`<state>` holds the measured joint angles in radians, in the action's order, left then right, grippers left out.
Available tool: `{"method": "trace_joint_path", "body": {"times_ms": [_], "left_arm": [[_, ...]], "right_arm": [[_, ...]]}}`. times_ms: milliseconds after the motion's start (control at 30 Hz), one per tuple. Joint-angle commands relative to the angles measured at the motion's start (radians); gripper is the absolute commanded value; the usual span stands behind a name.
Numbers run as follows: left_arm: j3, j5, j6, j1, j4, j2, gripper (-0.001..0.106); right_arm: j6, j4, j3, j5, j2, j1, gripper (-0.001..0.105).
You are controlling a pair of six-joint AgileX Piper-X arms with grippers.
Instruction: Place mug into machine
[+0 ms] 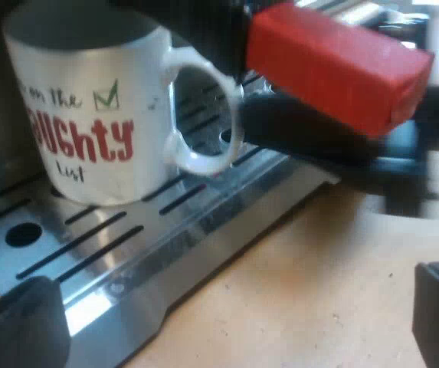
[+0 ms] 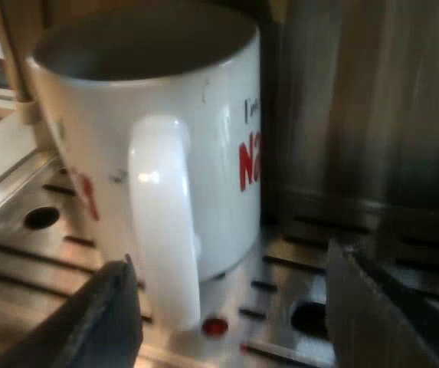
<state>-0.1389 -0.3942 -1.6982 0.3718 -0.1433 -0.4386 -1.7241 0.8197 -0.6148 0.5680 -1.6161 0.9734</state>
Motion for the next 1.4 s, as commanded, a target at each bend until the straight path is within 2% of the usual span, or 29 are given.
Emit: {"method": "trace_joint_path", "body": {"times_ms": [33, 167, 200, 300, 467, 533, 633, 767, 800, 1100, 1200, 1400], "left_arm": [[-0.029, -0.006, -0.004, 0.004, -0.002, 0.002, 0.093], [-0.071, -0.007, -0.002, 0.004, -0.049, 0.002, 0.093], [-0.078, -0.007, -0.002, 0.004, -0.056, 0.002, 0.093], [-0.102, -0.007, -0.002, 0.004, -0.082, 0.028, 0.093], [-0.116, -0.007, -0.002, 0.004, -0.099, 0.124, 0.093], [-0.124, -0.007, -0.002, 0.004, -0.122, 0.171, 0.093], [-0.150, -0.007, -0.002, 0.004, -0.183, 0.234, 0.093], [-0.196, -0.007, -0.002, 0.004, -0.233, 0.299, 0.093], [-0.205, -0.007, -0.002, 0.004, -0.233, 0.308, 0.093], [-0.264, -0.007, -0.002, 0.004, -0.242, 0.312, 0.093], [-0.268, -0.007, -0.002, 0.004, -0.242, 0.312, 0.093], [-0.268, -0.007, -0.002, 0.004, -0.252, 0.312, 0.093]], "right_arm": [[0.000, 0.005, 0.045, 0.036, 0.061, 0.020, 0.055], [0.000, 0.000, 0.109, 0.098, 0.137, 0.052, 0.055], [0.000, -0.046, 0.134, 0.112, 0.196, 0.081, 0.055], [0.000, -0.213, 0.137, 0.126, 0.304, 0.136, 0.055], [0.000, -0.330, 0.137, 0.139, 0.422, 0.191, 0.055], [0.000, -0.362, 0.137, 0.145, 0.473, 0.210, 0.049], [0.000, -0.422, 0.123, 0.155, 0.538, 0.234, 0.029], [0.000, -0.466, 0.076, 0.155, 0.586, 0.251, 0.005], [0.000, -0.467, 0.039, 0.155, 0.593, 0.252, 0.000], [-0.001, -0.601, -0.138, 0.165, 0.523, 0.252, 0.000], [-0.001, -0.601, -0.159, 0.157, 0.495, 0.243, 0.000], [-0.008, -0.601, -0.296, 0.069, 0.353, 0.185, 0.000]]}}
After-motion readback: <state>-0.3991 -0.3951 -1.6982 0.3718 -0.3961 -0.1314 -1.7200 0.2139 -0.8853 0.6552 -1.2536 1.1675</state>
